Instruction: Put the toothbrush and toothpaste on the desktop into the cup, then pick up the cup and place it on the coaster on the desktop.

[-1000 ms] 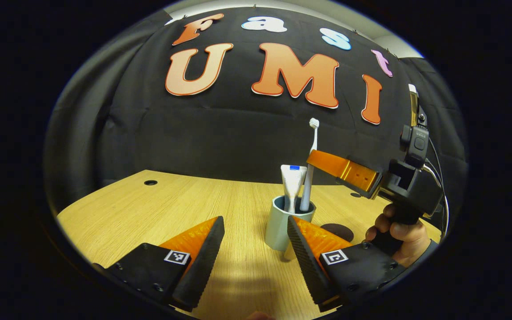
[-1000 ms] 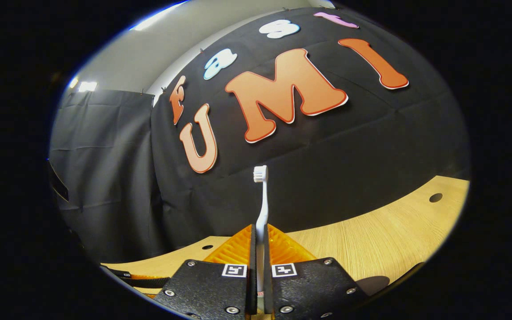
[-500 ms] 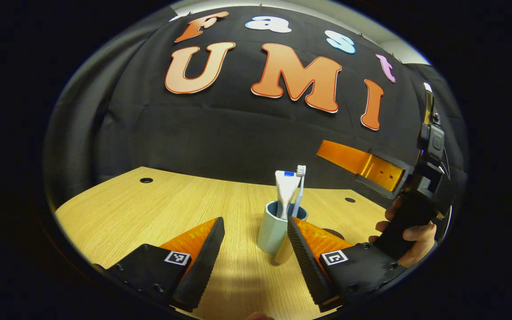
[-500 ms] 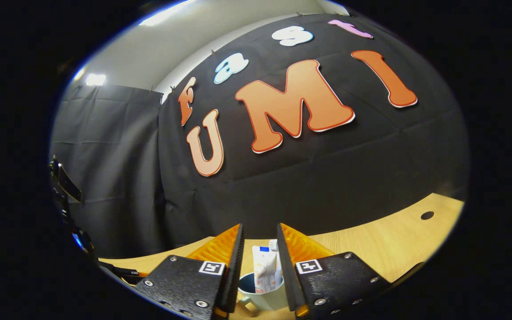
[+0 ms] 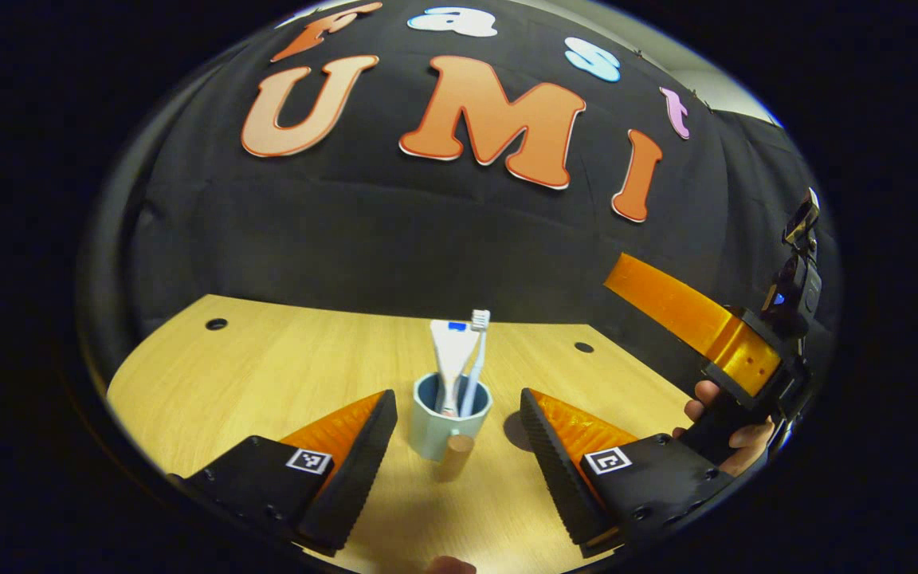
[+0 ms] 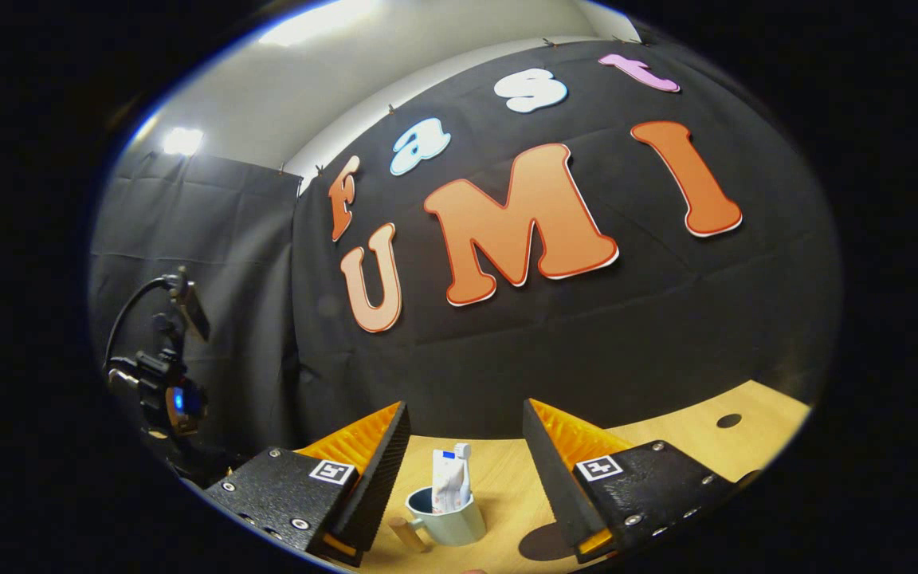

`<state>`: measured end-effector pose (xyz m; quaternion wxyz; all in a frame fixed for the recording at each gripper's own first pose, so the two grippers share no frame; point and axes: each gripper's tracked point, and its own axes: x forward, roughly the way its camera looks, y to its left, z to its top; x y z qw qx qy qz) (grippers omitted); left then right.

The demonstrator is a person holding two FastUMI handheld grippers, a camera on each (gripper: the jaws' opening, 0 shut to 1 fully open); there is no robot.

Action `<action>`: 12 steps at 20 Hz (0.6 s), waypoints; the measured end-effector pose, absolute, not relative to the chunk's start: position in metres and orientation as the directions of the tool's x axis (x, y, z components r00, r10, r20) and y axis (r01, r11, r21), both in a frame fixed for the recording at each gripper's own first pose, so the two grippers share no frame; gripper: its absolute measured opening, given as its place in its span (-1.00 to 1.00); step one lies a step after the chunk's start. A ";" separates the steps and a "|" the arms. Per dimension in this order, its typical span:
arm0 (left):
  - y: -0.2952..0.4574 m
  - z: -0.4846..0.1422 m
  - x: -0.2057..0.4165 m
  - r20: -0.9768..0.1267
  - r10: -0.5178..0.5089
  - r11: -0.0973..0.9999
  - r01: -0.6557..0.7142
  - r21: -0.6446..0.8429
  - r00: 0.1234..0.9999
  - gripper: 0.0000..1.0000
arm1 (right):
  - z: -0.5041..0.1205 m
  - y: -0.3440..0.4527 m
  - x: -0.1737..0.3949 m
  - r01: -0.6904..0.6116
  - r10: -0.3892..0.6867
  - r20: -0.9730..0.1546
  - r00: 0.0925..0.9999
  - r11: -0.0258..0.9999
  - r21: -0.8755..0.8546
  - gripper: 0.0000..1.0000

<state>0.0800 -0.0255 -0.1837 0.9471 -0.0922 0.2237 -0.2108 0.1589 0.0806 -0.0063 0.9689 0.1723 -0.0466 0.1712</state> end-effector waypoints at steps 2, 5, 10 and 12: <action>-0.028 -0.184 0.082 -0.448 -0.441 0.896 0.353 -0.268 0.778 1.00 | 0.003 0.061 0.150 -0.334 0.302 0.158 0.940 0.905 0.262 0.80; -0.035 -0.187 0.081 -0.536 -0.457 0.889 0.343 -0.303 0.710 1.00 | 0.016 0.032 0.132 -0.313 0.280 0.172 0.945 0.925 0.216 0.89; -0.034 -0.202 0.083 -0.712 -0.402 0.911 0.325 -0.252 0.576 1.00 | 0.018 -0.014 0.103 -0.273 0.244 0.156 0.957 0.941 0.202 0.90; -0.040 -0.210 0.078 -0.770 -0.390 0.913 0.322 -0.251 0.506 1.00 | 0.018 -0.031 0.095 -0.247 0.221 0.147 0.964 0.949 0.195 1.00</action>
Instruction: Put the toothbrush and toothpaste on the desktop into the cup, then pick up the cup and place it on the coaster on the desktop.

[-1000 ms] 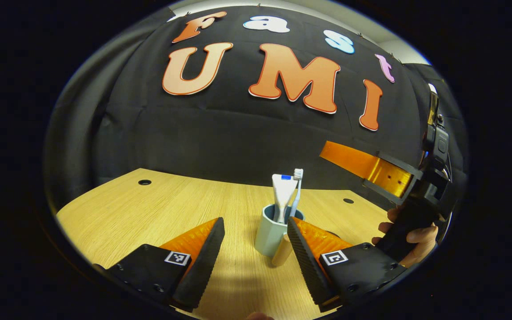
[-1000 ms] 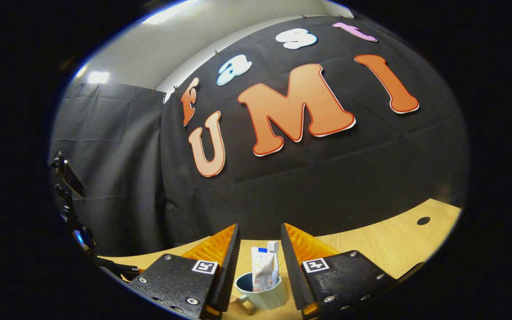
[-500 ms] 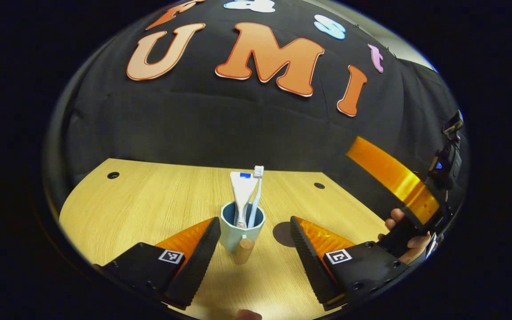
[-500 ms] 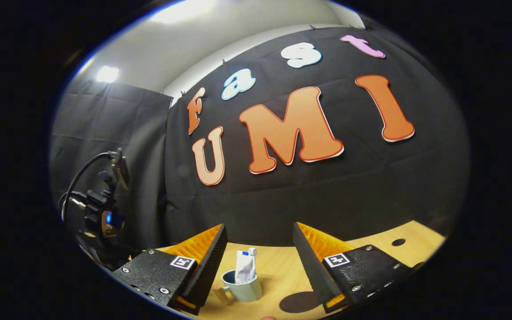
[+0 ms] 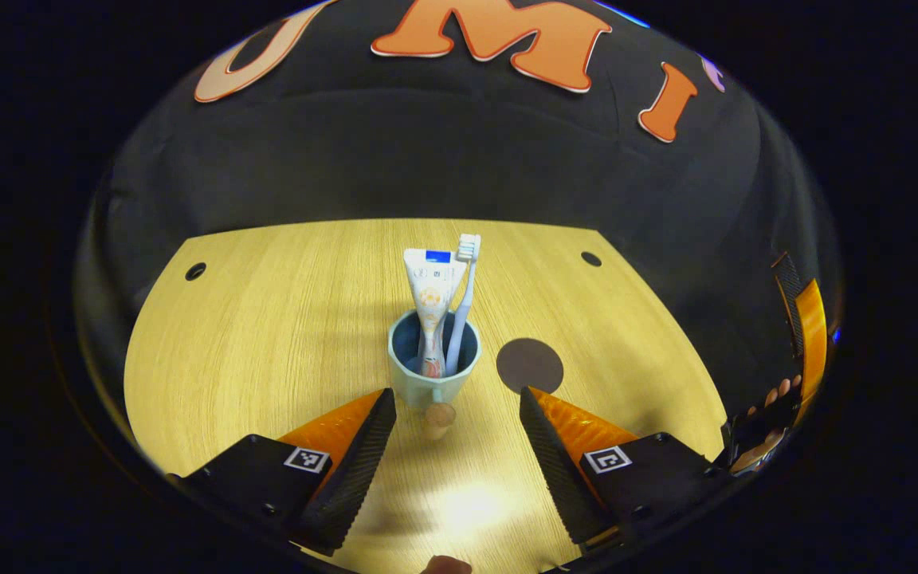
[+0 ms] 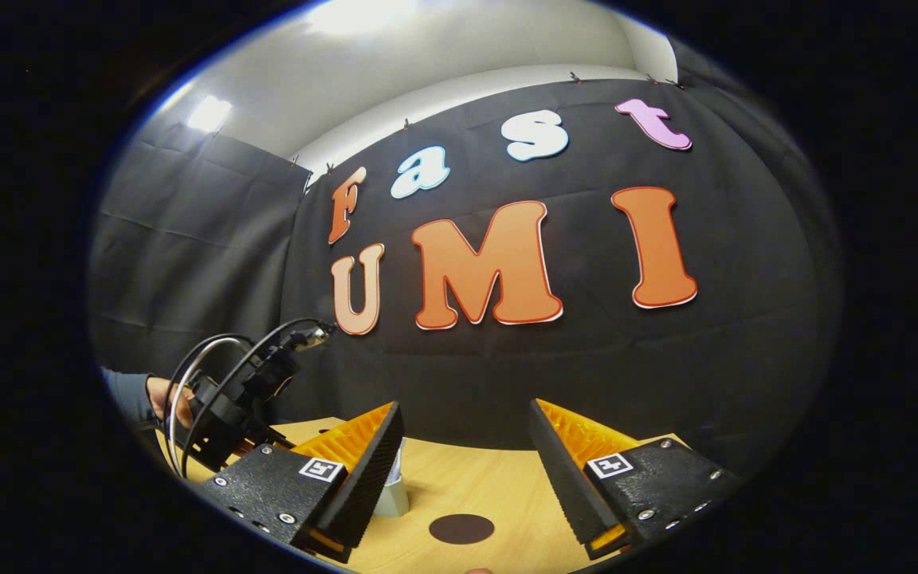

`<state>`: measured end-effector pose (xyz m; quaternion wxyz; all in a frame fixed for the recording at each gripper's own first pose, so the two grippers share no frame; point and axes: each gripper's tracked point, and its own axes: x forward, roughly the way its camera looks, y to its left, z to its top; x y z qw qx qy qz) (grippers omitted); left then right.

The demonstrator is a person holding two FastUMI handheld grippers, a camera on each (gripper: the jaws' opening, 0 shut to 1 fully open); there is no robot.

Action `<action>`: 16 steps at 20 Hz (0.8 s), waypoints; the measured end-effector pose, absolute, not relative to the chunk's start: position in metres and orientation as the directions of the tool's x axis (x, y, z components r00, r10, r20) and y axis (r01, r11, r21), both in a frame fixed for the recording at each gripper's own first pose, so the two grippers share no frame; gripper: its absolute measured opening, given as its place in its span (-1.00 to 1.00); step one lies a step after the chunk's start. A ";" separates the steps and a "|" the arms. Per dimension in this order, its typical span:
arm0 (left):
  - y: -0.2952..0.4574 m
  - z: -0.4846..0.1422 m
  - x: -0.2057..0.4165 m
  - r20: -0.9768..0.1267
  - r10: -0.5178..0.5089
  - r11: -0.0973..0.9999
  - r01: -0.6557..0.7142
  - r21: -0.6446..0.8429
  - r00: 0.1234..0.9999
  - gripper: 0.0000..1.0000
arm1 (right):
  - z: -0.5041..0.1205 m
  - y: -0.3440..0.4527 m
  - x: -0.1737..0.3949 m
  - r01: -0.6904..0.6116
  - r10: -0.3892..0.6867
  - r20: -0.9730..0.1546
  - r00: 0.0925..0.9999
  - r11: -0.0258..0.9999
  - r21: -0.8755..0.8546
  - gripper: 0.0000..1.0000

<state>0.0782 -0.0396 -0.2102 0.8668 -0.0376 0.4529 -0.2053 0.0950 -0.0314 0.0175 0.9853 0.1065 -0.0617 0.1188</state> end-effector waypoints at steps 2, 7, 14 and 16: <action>-0.041 -0.222 0.076 -0.822 -0.364 0.919 0.315 -0.239 0.438 1.00 | 0.020 -0.045 0.089 -0.226 0.199 0.146 0.969 0.953 0.202 0.91; -0.043 -0.244 0.082 -0.902 -0.288 0.935 0.297 -0.192 0.323 1.00 | 0.026 -0.063 0.071 -0.204 0.175 0.148 0.973 0.956 0.211 0.91; -0.033 -0.291 0.103 -0.963 -0.156 0.936 0.343 -0.074 0.219 1.00 | 0.016 -0.068 0.062 -0.227 0.212 0.092 0.973 0.955 0.193 0.91; -0.036 -0.304 0.110 -0.970 -0.138 0.935 0.350 -0.062 0.198 1.00 | 0.017 -0.073 0.061 -0.218 0.203 0.093 0.975 0.959 0.184 0.92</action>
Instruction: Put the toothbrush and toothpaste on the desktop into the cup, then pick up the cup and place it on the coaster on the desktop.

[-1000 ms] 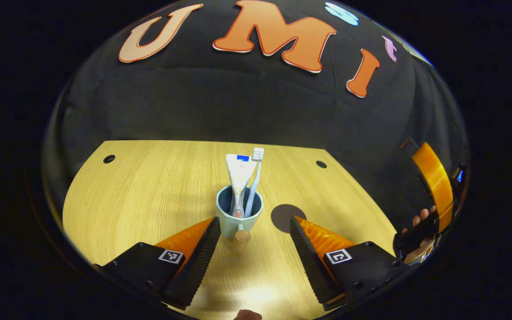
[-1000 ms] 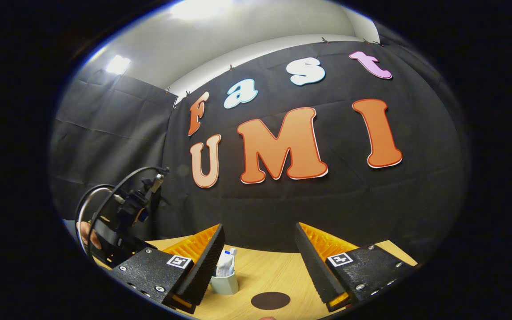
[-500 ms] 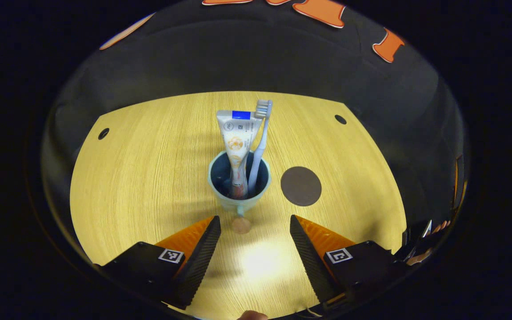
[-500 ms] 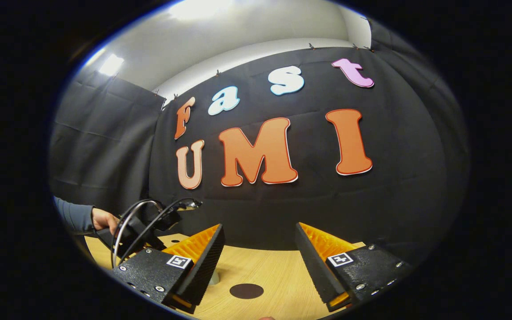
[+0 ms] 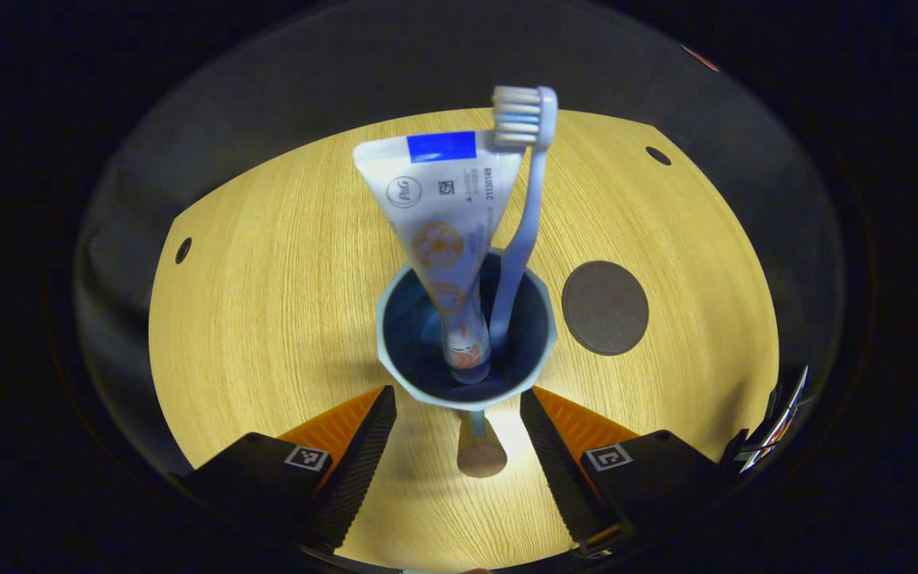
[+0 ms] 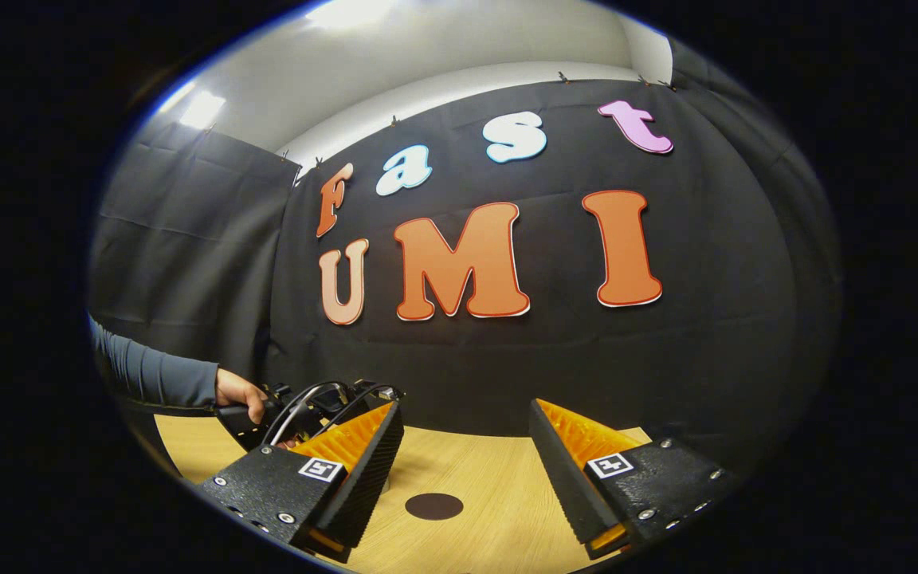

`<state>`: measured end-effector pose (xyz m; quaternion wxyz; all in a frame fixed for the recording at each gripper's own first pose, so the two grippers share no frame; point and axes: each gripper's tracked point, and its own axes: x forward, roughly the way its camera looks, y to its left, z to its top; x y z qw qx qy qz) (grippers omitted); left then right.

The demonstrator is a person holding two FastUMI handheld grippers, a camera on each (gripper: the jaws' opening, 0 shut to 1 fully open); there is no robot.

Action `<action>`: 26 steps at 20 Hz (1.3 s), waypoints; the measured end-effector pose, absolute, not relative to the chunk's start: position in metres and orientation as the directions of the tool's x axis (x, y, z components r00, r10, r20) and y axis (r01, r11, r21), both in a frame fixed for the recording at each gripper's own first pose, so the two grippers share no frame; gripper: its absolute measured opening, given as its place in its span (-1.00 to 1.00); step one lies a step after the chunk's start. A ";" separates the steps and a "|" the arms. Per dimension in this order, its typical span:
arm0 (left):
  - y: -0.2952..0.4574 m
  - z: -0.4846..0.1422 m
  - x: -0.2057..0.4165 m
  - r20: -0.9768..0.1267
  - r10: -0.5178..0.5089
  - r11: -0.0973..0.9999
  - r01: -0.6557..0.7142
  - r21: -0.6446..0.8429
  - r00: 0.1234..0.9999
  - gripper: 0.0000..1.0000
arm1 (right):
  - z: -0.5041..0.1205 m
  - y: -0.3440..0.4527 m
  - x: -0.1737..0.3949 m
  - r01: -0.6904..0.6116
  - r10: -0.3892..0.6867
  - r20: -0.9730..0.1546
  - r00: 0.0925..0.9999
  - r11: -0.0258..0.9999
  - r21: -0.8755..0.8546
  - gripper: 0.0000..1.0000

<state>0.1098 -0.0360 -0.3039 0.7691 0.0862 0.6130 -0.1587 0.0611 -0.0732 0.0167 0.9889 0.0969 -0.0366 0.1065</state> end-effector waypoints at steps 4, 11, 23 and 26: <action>-0.039 -0.325 0.107 -0.985 -0.092 0.935 0.352 -0.036 0.144 0.58 | 0.012 -0.077 0.061 -0.208 0.197 0.079 0.977 0.962 0.176 0.92; -0.052 -0.342 0.121 -0.990 -0.058 0.933 0.359 -0.008 0.127 -0.20 | 0.000 -0.072 0.061 -0.224 0.220 0.039 0.975 0.958 0.177 0.92; -0.117 -0.281 0.174 -0.966 -0.104 0.931 0.364 -0.012 0.236 -0.41 | -0.004 -0.076 0.053 -0.196 0.197 0.006 0.980 0.969 0.153 0.92; -0.140 -0.266 0.159 -0.960 -0.120 0.921 0.390 -0.013 0.251 -0.41 | -0.006 -0.078 0.049 -0.192 0.194 -0.003 0.981 0.970 0.151 0.92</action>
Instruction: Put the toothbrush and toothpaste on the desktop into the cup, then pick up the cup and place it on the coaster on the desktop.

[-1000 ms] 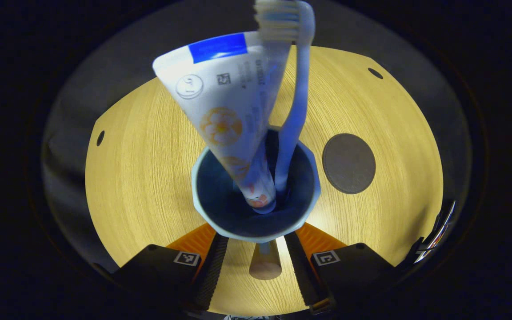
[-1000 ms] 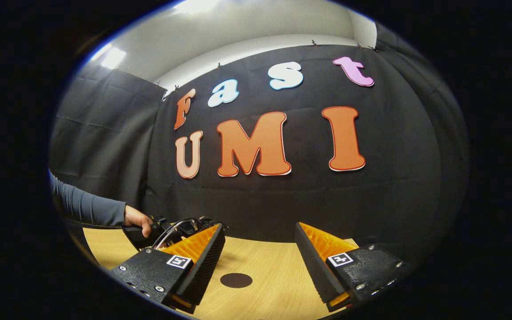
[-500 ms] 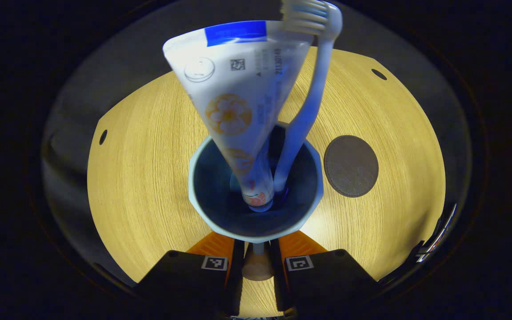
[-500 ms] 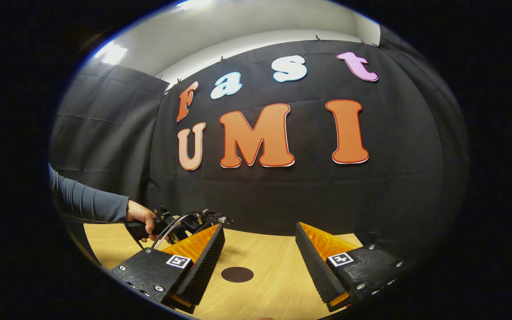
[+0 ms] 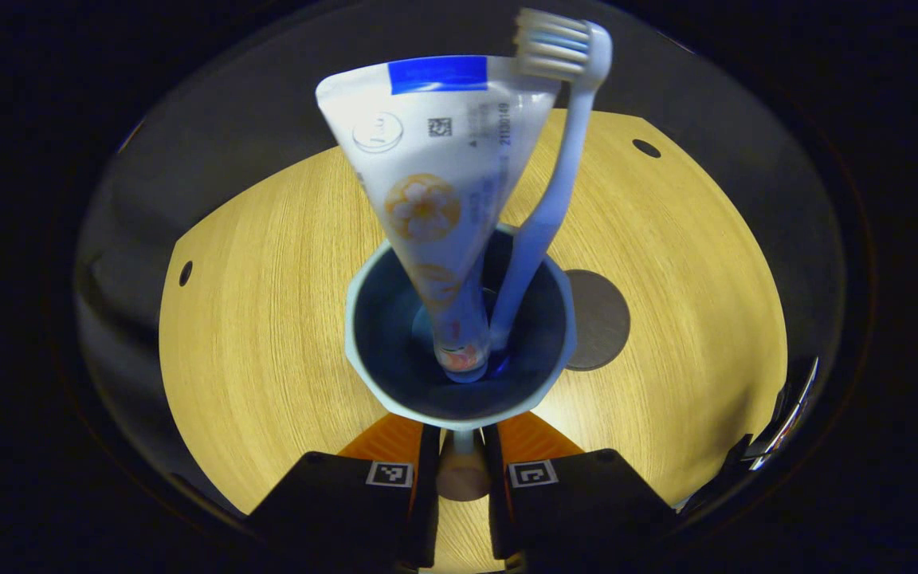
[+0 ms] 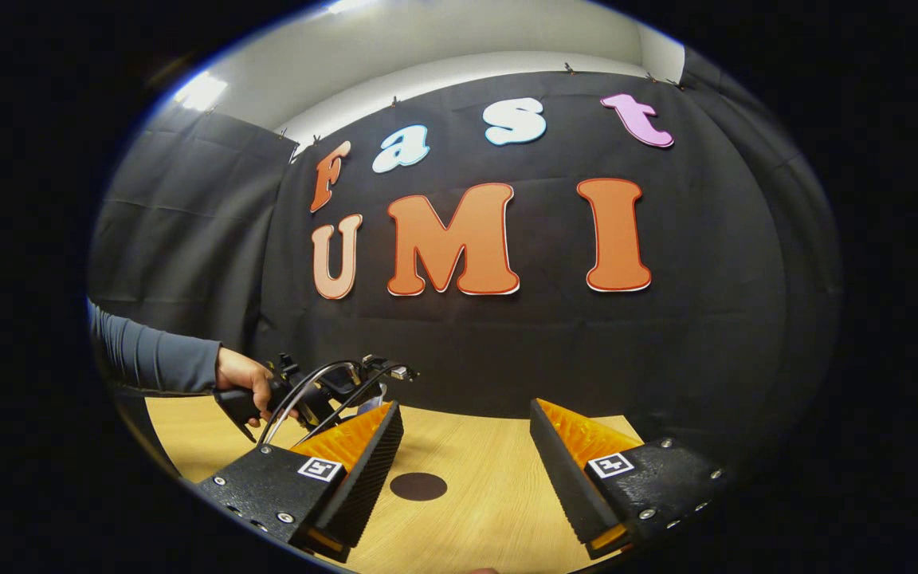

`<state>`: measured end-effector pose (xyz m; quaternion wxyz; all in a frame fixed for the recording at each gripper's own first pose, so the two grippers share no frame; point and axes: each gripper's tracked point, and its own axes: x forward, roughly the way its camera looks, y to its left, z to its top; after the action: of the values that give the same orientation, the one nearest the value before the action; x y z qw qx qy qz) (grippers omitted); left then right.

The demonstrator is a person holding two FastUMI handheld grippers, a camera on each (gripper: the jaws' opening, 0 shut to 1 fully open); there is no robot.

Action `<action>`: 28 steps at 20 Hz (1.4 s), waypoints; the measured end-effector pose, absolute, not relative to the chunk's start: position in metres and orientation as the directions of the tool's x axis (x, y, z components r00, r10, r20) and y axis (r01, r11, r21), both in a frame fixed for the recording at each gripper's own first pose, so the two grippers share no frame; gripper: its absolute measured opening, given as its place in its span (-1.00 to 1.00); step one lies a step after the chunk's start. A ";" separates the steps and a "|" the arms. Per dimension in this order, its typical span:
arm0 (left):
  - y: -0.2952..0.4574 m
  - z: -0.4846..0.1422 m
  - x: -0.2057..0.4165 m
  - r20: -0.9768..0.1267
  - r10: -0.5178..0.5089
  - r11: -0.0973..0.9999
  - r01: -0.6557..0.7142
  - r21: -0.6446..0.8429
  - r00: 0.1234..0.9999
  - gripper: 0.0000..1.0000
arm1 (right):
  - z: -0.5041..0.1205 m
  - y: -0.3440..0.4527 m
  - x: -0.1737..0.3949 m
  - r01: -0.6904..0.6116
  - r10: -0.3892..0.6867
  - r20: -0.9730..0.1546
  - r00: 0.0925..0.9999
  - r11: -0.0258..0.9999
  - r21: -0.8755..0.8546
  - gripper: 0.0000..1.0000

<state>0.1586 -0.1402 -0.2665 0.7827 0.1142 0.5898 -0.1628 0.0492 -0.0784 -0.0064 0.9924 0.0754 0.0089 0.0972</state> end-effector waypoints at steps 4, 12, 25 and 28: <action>-0.194 -0.267 0.160 -0.955 -0.155 0.902 0.430 -0.033 0.252 -0.41 | -0.011 -0.085 0.041 -0.171 0.176 -0.027 0.984 0.976 0.132 0.92; -0.234 -0.287 0.160 -0.961 -0.179 0.874 0.484 -0.055 0.213 -0.44 | -0.026 -0.104 0.028 -0.145 0.152 -0.059 0.987 0.984 0.107 0.92; -0.210 -0.250 0.165 -0.889 -0.268 0.868 0.494 -0.055 0.372 0.94 | -0.038 -0.101 0.023 -0.119 0.134 -0.113 0.985 0.985 0.128 0.93; -0.209 -0.240 0.164 -0.838 -0.297 0.874 0.484 -0.046 0.457 1.00 | -0.031 -0.084 0.026 -0.135 0.152 -0.113 0.982 0.980 0.143 0.92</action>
<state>0.1639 -0.2088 -0.2400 0.8476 0.1000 0.4674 -0.2304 0.0259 -0.0842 -0.0311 0.9932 0.0675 0.0617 0.0723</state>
